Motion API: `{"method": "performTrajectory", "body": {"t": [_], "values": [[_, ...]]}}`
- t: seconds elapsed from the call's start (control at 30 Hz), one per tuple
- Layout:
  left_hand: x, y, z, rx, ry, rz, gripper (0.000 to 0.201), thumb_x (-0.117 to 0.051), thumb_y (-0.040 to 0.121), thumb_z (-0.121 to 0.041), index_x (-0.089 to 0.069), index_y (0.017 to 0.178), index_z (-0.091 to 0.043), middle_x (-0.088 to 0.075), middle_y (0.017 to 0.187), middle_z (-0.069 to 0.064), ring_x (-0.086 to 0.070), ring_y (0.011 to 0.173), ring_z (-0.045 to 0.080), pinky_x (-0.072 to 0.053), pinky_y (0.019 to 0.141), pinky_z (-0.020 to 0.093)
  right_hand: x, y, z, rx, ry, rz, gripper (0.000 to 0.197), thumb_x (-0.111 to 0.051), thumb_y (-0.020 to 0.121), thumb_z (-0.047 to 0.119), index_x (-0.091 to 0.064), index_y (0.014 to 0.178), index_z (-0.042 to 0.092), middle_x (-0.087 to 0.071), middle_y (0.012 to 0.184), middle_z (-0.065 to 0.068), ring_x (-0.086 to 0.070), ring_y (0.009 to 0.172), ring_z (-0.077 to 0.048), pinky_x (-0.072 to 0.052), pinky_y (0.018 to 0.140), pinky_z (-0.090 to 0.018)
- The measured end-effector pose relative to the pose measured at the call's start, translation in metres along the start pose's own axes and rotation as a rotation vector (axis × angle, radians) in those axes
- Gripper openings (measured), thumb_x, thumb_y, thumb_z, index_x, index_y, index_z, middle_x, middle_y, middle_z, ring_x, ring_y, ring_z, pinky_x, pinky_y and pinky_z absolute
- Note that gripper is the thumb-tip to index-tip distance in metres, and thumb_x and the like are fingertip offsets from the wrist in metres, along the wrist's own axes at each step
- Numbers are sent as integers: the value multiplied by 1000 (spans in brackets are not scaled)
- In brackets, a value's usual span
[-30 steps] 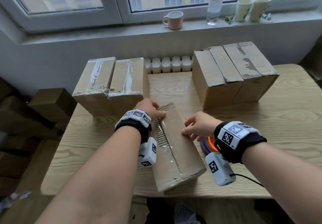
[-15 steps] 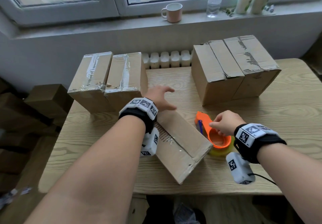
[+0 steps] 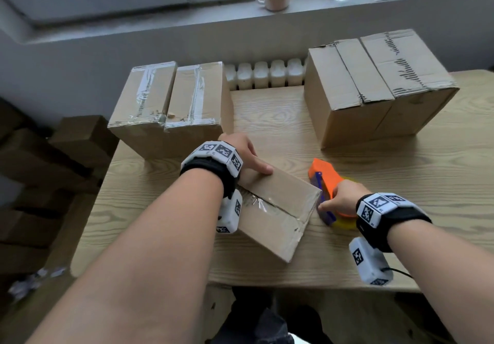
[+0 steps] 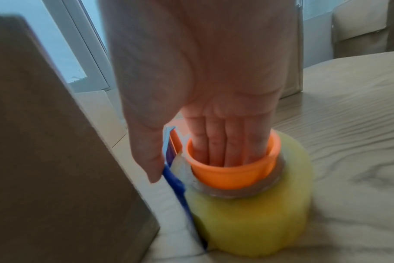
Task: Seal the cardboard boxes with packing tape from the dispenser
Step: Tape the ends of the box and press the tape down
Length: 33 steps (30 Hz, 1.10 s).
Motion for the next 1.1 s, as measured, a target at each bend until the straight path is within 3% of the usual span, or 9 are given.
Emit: {"method": "performTrajectory", "body": {"t": [0.2, 0.4, 0.5, 0.6, 0.73, 0.8, 0.87, 0.97, 1.1], "values": [[1, -10, 23, 153, -33, -3, 77, -77, 48, -74, -71, 97, -15, -71, 97, 0, -64, 90, 20, -53, 85, 37, 0, 1, 1, 84, -13, -151, 48, -65, 77, 39, -40, 113, 21, -55, 68, -2, -57, 69, -25, -40, 58, -29], [-2, -26, 48, 314, -62, -67, 71, -66, 64, -75, -61, 98, -13, -63, 98, 5, -58, 90, 26, -47, 89, 38, 33, -6, -12, -52, 140, -175, 35, -46, 91, 36, -54, 75, 6, -56, 86, -15, -53, 80, -29, -34, 65, -29], [-9, -32, 52, 373, -78, -124, 67, -59, 65, -80, -53, 75, -13, -66, 107, 9, -61, 100, 30, -41, 101, 48, 48, -12, -20, 4, 355, -170, 37, -37, 97, 27, -53, 72, 4, -53, 87, -20, -49, 81, -28, -34, 68, -29], [-15, -34, 49, 407, -55, -94, 71, -56, 66, -80, -62, 89, -13, -65, 112, 11, -58, 110, 34, -37, 104, 52, 68, -28, -14, 91, 578, -228, 35, -35, 98, 20, -48, 69, 7, -48, 89, -21, -43, 83, -27, -31, 66, -29], [-5, -36, 20, 226, -29, -215, 35, -65, 74, -49, -66, 96, -22, -65, 116, 4, -56, 113, 29, -41, 101, 45, 98, -55, -10, 128, 908, -327, 29, -47, 88, 34, -51, 67, 14, -53, 80, -11, -44, 75, -25, -31, 72, -34], [7, -41, -13, 25, -165, -264, 29, -59, 88, -31, -66, 114, -19, -66, 119, 3, -59, 112, 23, -45, 96, 34, 108, -67, -12, 168, 1002, -365, 31, -52, 85, 39, -59, 69, 13, -58, 79, -11, -50, 77, -26, -36, 75, -36], [11, -44, -46, -76, -514, -138, 26, -48, 97, -27, -65, 111, -13, -69, 104, 5, -64, 94, 20, -46, 81, 30, 112, -79, -10, 240, 1086, -383, 38, -59, 89, 42, -66, 73, 9, -63, 77, -11, -54, 74, -26, -39, 74, -36], [7, -56, -81, -80, -1012, 188, 29, -37, 101, -30, -59, 98, -11, -66, 88, 4, -62, 80, 15, -45, 73, 28, 116, -97, -6, 359, 1122, -368, 72, -62, 73, 64, -70, 88, -6, -62, 74, -14, -52, 71, -26, -40, 73, -37], [14, -61, -90, -94, -1297, 174, 41, -35, 102, -37, -63, 103, -6, -73, 74, 6, -69, 67, 16, -55, 61, 28, 120, -113, -10, 427, 1121, -378, 94, -60, 62, 70, -62, 99, -17, -57, 77, -18, -48, 72, -27, -39, 72, -37]]}}
Point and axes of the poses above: each hand's wrist, its own y-axis towards the middle knuckle, its own x-axis out of the back of the hand, z = x × y, the point moved 2 cm from there along y, towards the middle knuckle
